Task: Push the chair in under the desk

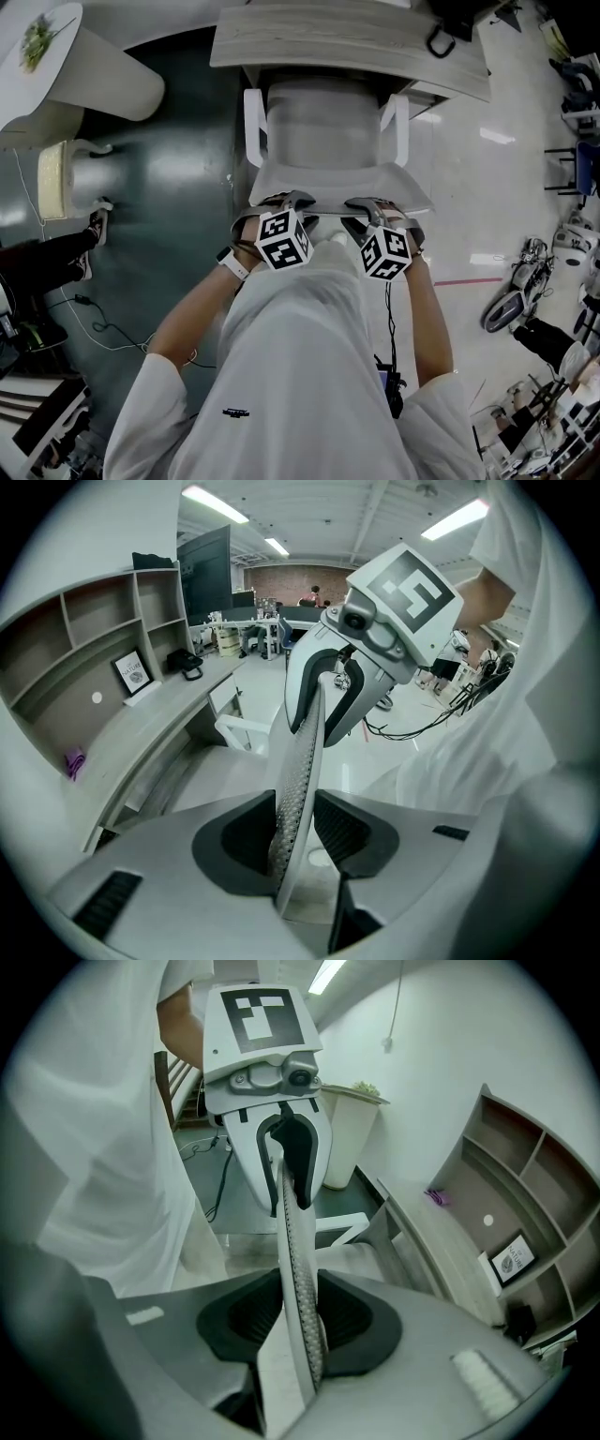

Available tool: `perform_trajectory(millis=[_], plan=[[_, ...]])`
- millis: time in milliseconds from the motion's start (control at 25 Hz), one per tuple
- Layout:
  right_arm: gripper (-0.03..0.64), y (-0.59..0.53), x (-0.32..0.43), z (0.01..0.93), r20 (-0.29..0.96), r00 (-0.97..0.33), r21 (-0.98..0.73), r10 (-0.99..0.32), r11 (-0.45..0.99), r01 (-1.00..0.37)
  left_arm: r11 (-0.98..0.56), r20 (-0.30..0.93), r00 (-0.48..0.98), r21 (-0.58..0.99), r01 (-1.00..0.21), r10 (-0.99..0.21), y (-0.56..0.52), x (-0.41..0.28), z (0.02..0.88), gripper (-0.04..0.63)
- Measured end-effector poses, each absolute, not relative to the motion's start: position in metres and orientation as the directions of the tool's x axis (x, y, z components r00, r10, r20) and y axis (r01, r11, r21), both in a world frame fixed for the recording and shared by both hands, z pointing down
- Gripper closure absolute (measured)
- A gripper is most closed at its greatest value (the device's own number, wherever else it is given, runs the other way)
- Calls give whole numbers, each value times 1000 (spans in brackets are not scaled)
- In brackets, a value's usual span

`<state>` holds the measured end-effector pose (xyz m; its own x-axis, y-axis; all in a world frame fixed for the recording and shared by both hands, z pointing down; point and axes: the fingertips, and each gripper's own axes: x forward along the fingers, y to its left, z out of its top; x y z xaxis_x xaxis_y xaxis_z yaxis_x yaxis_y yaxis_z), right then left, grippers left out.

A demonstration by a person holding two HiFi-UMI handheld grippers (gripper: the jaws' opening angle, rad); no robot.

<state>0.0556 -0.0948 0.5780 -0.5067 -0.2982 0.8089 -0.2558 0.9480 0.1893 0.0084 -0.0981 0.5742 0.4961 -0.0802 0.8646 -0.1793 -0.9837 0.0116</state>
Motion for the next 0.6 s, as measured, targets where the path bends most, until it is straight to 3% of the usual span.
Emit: perform_trajectory(millis=[600], plan=[[480, -126, 68, 576, 808, -494, 207, -322, 939, -274, -982, 854, 506, -29, -185, -121, -127, 21, 572, 466]])
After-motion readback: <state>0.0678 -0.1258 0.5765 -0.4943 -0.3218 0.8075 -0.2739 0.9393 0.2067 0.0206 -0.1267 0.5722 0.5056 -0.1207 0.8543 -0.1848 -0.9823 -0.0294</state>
